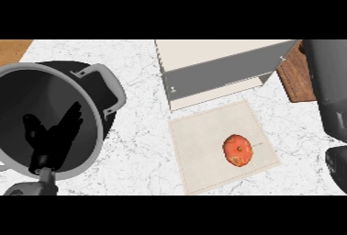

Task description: Pick the lemon from the placemat and place it in the tiered shelf

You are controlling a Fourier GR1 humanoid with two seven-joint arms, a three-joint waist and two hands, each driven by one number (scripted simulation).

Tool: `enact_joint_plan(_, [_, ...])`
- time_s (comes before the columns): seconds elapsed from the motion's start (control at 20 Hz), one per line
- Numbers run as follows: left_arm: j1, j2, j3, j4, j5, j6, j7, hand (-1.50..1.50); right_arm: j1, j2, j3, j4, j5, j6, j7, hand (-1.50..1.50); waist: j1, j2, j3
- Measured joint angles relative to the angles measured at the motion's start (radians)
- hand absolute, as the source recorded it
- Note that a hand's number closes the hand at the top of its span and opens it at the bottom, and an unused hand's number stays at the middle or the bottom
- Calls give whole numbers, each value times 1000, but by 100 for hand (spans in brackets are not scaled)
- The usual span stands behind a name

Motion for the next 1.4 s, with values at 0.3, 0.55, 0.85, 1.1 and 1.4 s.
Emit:
enact_joint_plan(0.3, [-3, -3, 10, 4, 4, -10, 0, 0, -40, -5, -124, 39, -112, -40, 13, -150, 2, 1, 0])
enact_joint_plan(0.55, [2, -12, 7, -3, -6, -12, -10, 0, -62, -46, -201, 61, -157, -116, 20, -150, 2, 2, -1])
enact_joint_plan(0.85, [3, -18, 12, -7, -12, -7, -1, 0, -63, -156, -248, 93, -140, -204, 34, -150, 0, 2, -1])
enact_joint_plan(1.1, [13, -16, 16, -15, -15, -20, -19, 0, -31, -276, -327, 142, -178, -212, 21, -150, 1, 4, -3])
enact_joint_plan(1.4, [8, -21, 20, -7, -21, -22, -17, 0, 7, -415, -400, 218, -253, -97, -9, -150, 1, 4, -1])
